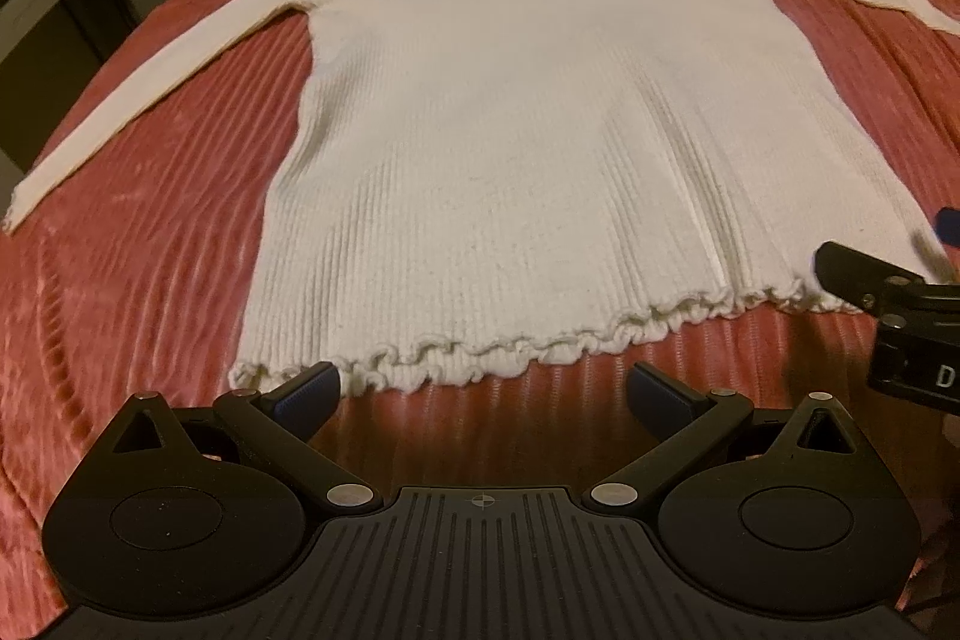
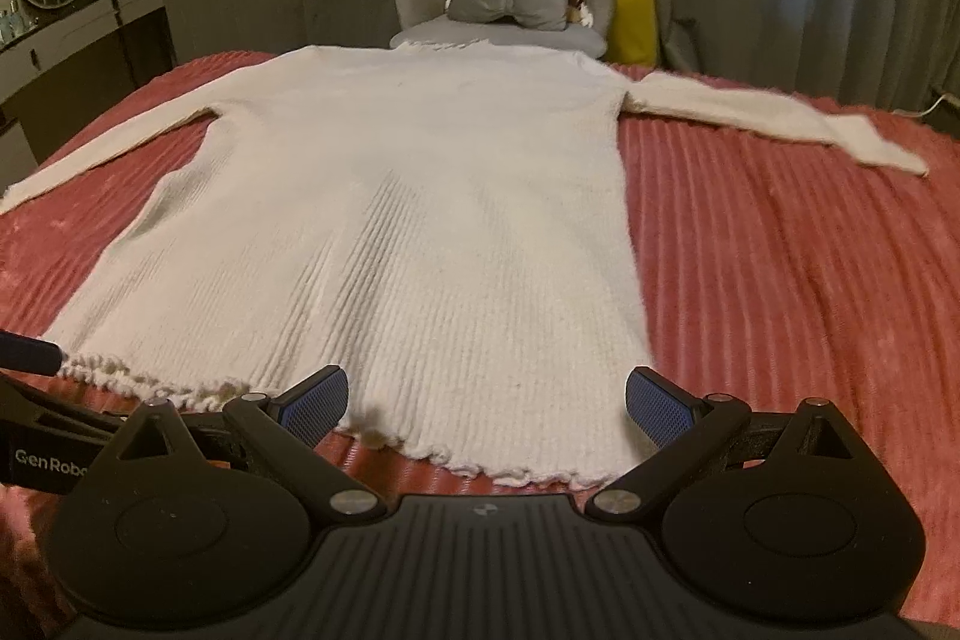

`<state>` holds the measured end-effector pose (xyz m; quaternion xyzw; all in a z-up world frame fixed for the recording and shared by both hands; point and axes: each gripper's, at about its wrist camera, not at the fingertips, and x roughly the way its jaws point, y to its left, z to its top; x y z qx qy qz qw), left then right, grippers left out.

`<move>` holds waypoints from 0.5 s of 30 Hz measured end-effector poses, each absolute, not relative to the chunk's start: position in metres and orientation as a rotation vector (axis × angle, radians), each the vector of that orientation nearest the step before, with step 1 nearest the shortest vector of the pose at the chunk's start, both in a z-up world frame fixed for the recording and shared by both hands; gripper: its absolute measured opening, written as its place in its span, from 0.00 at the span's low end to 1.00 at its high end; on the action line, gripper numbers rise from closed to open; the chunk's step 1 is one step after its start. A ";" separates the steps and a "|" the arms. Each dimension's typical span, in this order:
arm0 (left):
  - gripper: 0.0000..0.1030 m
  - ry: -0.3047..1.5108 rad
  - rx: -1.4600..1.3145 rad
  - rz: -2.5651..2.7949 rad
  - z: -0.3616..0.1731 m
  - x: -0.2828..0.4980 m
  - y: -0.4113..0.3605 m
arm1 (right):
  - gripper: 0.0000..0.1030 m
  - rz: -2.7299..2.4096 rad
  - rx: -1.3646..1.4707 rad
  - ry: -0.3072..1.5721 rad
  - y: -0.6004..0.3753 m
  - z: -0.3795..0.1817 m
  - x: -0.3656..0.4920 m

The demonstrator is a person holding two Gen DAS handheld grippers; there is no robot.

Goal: Fold small clothes
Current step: 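Grasp the sleeve cuff with the right tool and lift it across the body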

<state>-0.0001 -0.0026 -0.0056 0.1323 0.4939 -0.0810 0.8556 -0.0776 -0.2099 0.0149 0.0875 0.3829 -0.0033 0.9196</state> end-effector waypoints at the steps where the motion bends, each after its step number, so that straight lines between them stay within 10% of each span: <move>1: 1.00 1.037 0.277 -0.172 -0.005 0.000 -0.003 | 0.96 0.001 0.196 0.794 -0.212 0.014 -0.076; 15: 1.00 0.958 0.223 -0.119 0.017 0.042 -0.006 | 0.96 0.041 0.783 0.827 -0.318 -0.006 -0.047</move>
